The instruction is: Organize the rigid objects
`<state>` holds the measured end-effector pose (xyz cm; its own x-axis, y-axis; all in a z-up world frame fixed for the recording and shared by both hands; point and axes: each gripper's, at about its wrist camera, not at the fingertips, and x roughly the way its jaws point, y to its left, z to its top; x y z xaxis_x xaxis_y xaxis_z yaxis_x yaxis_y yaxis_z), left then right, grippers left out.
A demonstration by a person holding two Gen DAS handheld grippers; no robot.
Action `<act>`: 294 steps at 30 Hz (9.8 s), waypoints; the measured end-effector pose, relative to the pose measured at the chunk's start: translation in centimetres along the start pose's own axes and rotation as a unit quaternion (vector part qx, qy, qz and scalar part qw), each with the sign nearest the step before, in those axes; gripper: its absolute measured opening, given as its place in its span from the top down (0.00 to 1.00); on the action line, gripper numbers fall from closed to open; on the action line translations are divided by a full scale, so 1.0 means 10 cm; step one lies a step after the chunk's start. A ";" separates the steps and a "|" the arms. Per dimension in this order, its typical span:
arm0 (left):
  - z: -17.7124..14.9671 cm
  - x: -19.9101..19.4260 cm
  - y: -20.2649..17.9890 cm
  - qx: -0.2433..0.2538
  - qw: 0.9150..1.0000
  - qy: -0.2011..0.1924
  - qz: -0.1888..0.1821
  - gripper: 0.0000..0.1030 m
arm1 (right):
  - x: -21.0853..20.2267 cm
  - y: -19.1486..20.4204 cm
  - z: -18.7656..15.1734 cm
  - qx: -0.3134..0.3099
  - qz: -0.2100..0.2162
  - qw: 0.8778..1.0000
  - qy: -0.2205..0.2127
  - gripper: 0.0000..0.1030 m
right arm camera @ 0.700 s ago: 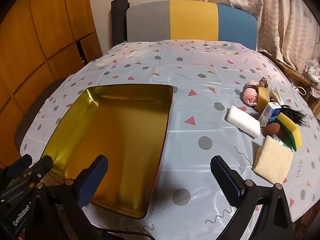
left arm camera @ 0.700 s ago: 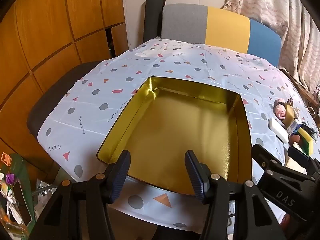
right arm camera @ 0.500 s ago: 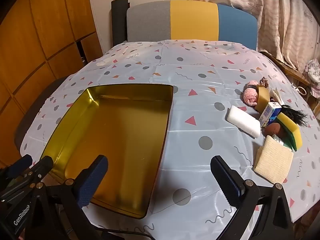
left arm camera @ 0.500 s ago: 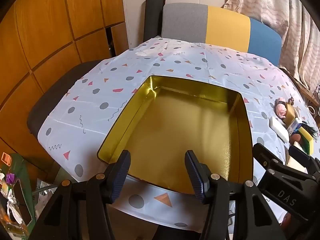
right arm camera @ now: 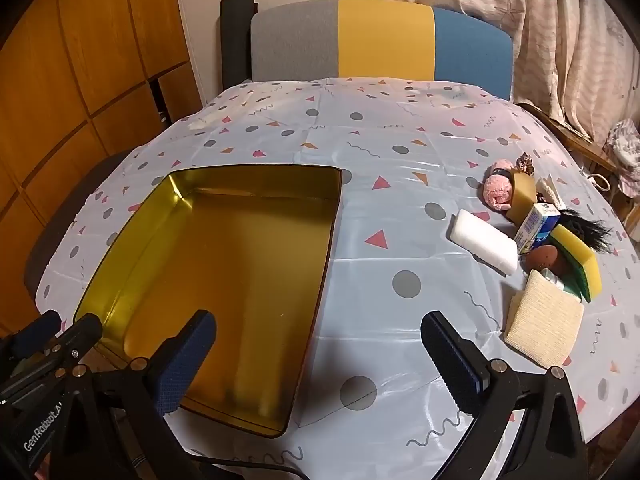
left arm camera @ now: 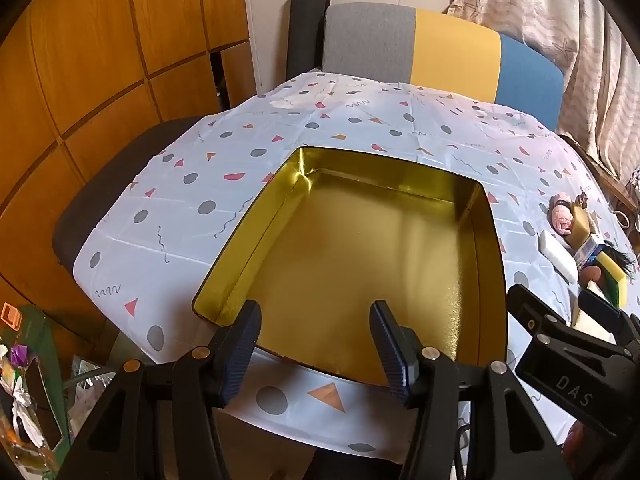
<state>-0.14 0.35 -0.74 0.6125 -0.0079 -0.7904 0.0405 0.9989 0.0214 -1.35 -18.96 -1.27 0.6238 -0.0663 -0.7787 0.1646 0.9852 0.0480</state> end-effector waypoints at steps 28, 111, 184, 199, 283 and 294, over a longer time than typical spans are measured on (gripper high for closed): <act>-0.01 0.04 -0.01 -0.001 1.000 0.012 0.002 0.45 | 0.04 -0.02 -0.01 -0.009 -0.007 1.000 0.004 0.00; -0.18 0.43 -3.23 0.229 0.895 0.195 -0.328 0.44 | -0.49 -3.32 -1.00 0.273 -0.185 0.944 0.004 0.00; -0.30 0.30 -2.05 0.166 0.913 0.031 -0.373 0.44 | 0.72 -2.90 -0.36 0.095 -0.086 0.991 0.022 0.30; -0.16 0.26 -1.46 0.110 0.921 0.014 -0.373 0.44 | 0.44 -2.42 -0.56 0.183 0.036 0.982 0.022 0.37; 1.67 1.62 -0.11 0.066 0.990 0.049 -0.115 0.01 | 0.16 -0.54 0.07 0.045 0.174 0.984 0.001 0.36; 1.63 1.69 0.15 -0.023 0.973 0.085 -0.211 0.01 | 0.21 -0.38 0.20 0.034 0.194 0.980 0.003 0.36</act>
<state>23.11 0.95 -4.08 0.4087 -0.4148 -0.8129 0.2228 0.9091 -0.3519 0.86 -23.15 -1.87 0.6459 0.3116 -0.6969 -0.0329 0.9234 0.3824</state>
